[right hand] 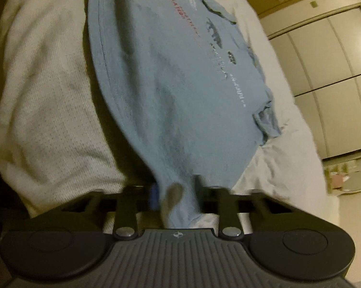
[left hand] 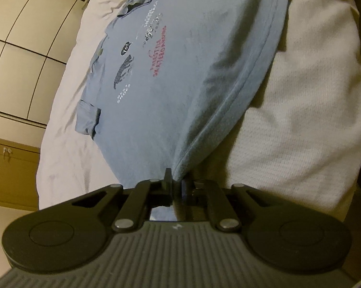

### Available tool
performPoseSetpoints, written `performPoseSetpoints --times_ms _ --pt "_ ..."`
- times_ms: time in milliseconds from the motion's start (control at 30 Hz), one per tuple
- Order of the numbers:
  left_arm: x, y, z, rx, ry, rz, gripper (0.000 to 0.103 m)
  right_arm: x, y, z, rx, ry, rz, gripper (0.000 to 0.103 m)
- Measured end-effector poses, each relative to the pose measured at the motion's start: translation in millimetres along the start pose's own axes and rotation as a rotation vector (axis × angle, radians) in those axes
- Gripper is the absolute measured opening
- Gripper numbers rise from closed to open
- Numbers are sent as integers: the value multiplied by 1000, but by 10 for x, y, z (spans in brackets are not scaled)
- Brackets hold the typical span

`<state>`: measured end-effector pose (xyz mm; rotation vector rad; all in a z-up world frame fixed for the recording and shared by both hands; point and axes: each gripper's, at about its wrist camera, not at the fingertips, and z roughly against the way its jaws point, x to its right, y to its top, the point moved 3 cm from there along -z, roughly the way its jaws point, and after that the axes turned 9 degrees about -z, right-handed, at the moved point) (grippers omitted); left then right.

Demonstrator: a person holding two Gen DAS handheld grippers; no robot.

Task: Fold clothes
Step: 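Fold the T-shirt lengthwise with the left gripper while the right gripper holds the other edge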

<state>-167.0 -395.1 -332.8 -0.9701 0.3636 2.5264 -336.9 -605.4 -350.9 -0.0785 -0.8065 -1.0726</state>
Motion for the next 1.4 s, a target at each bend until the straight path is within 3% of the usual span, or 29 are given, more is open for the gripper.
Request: performPoseSetpoints --times_ms 167,467,900,1000,1167,1300,1400 --pt "-125 -32 207 39 -28 -30 2 285 46 115 -2 57 -32 0" --pt "-111 -18 759 99 -69 -108 0 533 -8 734 2 138 -16 0" --pt "364 19 1943 87 -348 -99 0 446 -313 1671 -78 385 -16 0" --pt "153 91 1905 55 -350 -24 1 655 -262 1659 -63 395 -39 0" --pt "-595 217 1607 2 -272 101 1 1360 9 1378 19 372 -45 0" --pt "-1262 312 1193 -27 -233 175 1 1957 274 1000 48 364 -62 0" --pt "-1746 326 736 -36 -244 245 1 2206 490 454 -6 378 -107 0"
